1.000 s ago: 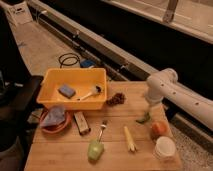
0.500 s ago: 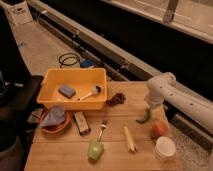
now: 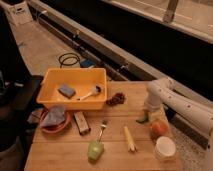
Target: Place pepper in tray
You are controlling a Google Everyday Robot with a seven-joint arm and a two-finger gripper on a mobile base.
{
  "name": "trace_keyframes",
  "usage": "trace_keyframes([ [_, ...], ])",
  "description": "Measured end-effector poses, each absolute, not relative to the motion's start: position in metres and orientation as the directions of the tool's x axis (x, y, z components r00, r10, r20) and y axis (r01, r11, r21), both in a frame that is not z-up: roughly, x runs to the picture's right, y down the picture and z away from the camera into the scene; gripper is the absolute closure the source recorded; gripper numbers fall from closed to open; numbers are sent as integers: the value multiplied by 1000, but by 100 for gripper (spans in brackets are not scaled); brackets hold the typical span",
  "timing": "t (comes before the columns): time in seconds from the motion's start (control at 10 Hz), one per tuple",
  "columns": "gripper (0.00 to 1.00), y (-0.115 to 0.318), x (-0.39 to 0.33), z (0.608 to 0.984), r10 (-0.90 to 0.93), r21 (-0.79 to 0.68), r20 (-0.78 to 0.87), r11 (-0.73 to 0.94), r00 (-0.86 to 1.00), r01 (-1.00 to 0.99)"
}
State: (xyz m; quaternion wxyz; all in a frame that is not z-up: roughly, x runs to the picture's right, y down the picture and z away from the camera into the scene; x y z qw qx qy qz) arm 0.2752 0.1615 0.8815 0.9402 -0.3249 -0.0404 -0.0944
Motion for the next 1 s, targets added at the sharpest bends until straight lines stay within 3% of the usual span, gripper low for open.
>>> trace_keyframes([
  [0.4, 92, 160, 279, 881, -144, -602, 135, 774, 980, 197],
  [0.5, 98, 155, 281, 880, -141, -596, 128, 780, 982, 190],
  [0.8, 100, 105, 285, 870, -146, -529, 83, 832, 986, 168],
  [1.0, 100, 49, 281, 871, -165, -458, 68, 871, 984, 177],
])
